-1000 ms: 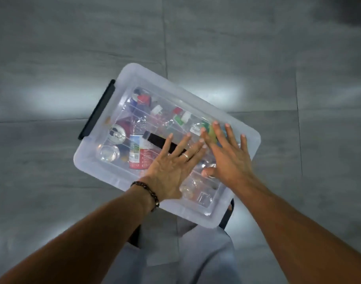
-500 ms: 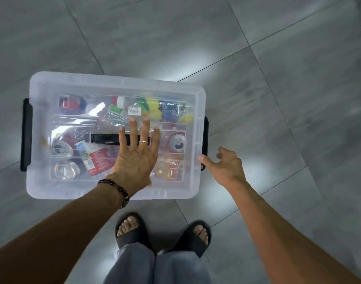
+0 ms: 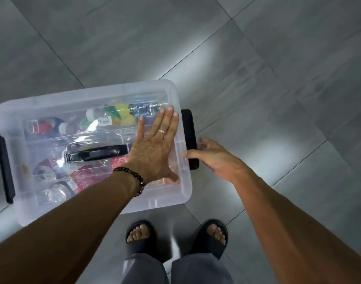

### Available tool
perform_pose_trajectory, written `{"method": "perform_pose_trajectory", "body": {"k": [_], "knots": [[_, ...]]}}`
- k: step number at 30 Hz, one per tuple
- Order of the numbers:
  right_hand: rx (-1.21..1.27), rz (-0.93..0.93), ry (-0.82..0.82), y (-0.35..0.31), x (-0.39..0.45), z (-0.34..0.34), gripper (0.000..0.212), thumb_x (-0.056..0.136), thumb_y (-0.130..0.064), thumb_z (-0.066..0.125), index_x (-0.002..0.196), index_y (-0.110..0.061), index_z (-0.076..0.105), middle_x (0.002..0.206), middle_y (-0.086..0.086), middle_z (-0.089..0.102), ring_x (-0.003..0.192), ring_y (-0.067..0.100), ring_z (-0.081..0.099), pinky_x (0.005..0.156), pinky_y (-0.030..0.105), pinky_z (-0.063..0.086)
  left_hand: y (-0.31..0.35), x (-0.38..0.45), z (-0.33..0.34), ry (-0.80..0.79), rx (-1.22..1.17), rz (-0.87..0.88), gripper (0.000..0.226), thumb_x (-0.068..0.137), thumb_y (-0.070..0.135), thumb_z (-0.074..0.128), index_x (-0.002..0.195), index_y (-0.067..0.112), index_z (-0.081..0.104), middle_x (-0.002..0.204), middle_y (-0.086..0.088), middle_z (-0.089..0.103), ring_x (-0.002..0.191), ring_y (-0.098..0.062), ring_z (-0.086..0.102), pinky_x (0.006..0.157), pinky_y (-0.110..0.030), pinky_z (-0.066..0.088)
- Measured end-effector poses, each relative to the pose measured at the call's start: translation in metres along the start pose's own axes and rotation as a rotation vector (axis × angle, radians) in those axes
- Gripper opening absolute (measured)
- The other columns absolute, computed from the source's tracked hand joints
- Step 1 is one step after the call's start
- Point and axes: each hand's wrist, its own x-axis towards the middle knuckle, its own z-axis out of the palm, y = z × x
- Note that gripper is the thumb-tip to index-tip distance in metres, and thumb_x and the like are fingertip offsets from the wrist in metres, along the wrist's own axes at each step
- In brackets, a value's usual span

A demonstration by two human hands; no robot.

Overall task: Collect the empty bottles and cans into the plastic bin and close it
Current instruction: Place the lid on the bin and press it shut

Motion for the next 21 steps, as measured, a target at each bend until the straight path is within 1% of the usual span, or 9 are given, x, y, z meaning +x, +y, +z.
{"method": "perform_pose_trajectory", "body": {"k": [2, 4, 6, 9, 11, 13, 15, 18, 21], "knots": [[0.090, -0.117, 0.002, 0.008, -0.001, 0.002, 0.034, 0.074, -0.016, 0.078, 0.107, -0.016, 0.068, 0.096, -0.001, 0.075, 0.092, 0.014, 0.070, 0.089, 0.031, 0.054, 0.000, 0.001, -0.001, -0.010, 0.003, 0.000, 0.160, 0.043, 0.085, 0.067, 0.140, 0.010, -0.036, 0.150, -0.009, -0.040, 0.141, -0.025, -0.032, 0.115, -0.060, -0.009], [0.145, -0.255, 0.102, 0.012, -0.012, 0.005, 0.023, 0.075, -0.006, 0.076, 0.096, -0.015, 0.073, 0.084, 0.001, 0.075, 0.080, 0.015, 0.072, 0.072, 0.025, 0.058, 0.002, 0.001, -0.003, -0.014, 0.020, -0.006, 0.160, 0.042, 0.087, 0.064, 0.140, 0.010, -0.036, 0.152, -0.008, -0.038, 0.142, -0.024, -0.030, 0.115, -0.060, -0.005], [0.180, -0.373, 0.112, 0.012, -0.028, 0.012, 0.018, 0.077, -0.011, 0.077, 0.094, -0.018, 0.076, 0.080, 0.000, 0.076, 0.075, 0.013, 0.073, 0.068, 0.025, 0.058, 0.003, 0.001, -0.005, -0.017, 0.032, -0.016, 0.160, 0.042, 0.087, 0.064, 0.139, 0.010, -0.037, 0.152, -0.007, -0.038, 0.142, -0.024, -0.030, 0.116, -0.060, -0.003], [0.046, -0.462, 0.152, 0.015, -0.043, 0.031, 0.015, 0.079, -0.024, 0.076, 0.094, -0.022, 0.075, 0.080, -0.004, 0.074, 0.075, 0.008, 0.070, 0.072, 0.025, 0.057, 0.004, 0.001, -0.006, -0.025, 0.030, -0.017, 0.161, 0.041, 0.087, 0.064, 0.138, 0.011, -0.038, 0.149, -0.006, -0.041, 0.141, -0.023, -0.030, 0.115, -0.061, -0.002], [-0.077, -0.489, 0.250, 0.021, -0.041, 0.039, 0.025, 0.079, -0.027, 0.074, 0.102, -0.018, 0.072, 0.086, -0.003, 0.072, 0.079, 0.012, 0.068, 0.075, 0.030, 0.056, 0.002, 0.000, -0.006, -0.022, -0.005, -0.012, 0.162, 0.039, 0.086, 0.066, 0.139, 0.012, -0.037, 0.150, -0.005, -0.039, 0.142, -0.022, -0.029, 0.116, -0.060, -0.004], [-0.208, -0.516, 0.323, 0.027, -0.035, 0.044, 0.040, 0.080, -0.028, 0.070, 0.119, -0.017, 0.066, 0.098, 0.000, 0.070, 0.087, 0.015, 0.067, 0.081, 0.033, 0.057, -0.001, 0.003, -0.003, -0.005, -0.028, -0.002, 0.162, 0.038, 0.085, 0.068, 0.139, 0.012, -0.037, 0.150, -0.005, -0.037, 0.142, -0.022, -0.030, 0.116, -0.060, -0.006], [-0.358, -0.565, 0.395, 0.032, -0.030, 0.051, 0.048, 0.083, -0.024, 0.066, 0.129, -0.015, 0.059, 0.108, 0.004, 0.068, 0.095, 0.021, 0.066, 0.086, 0.037, 0.055, -0.004, 0.003, -0.001, 0.006, -0.044, 0.001, 0.164, 0.036, 0.087, 0.066, 0.139, 0.011, -0.036, 0.150, -0.007, -0.037, 0.141, -0.022, -0.031, 0.116, -0.058, -0.008], [-0.498, -0.623, 0.494, 0.033, -0.032, 0.054, 0.044, 0.084, -0.019, 0.065, 0.126, -0.004, 0.059, 0.108, 0.011, 0.069, 0.091, 0.027, 0.066, 0.083, 0.040, 0.055, -0.007, 0.004, 0.005, 0.023, -0.069, -0.008, 0.165, 0.034, 0.092, 0.061, 0.141, 0.008, -0.034, 0.148, -0.009, -0.038, 0.138, -0.024, -0.035, 0.116, -0.055, -0.012], [-0.618, -0.657, 0.525, 0.030, -0.032, 0.054, 0.045, 0.083, -0.019, 0.068, 0.122, 0.003, 0.059, 0.099, 0.015, 0.071, 0.080, 0.028, 0.068, 0.076, 0.040, 0.058, -0.008, 0.005, 0.007, 0.025, -0.057, 0.005, 0.162, 0.036, 0.096, 0.052, 0.139, 0.006, -0.035, 0.148, -0.011, -0.036, 0.140, -0.026, -0.031, 0.116, -0.056, -0.011]]}}
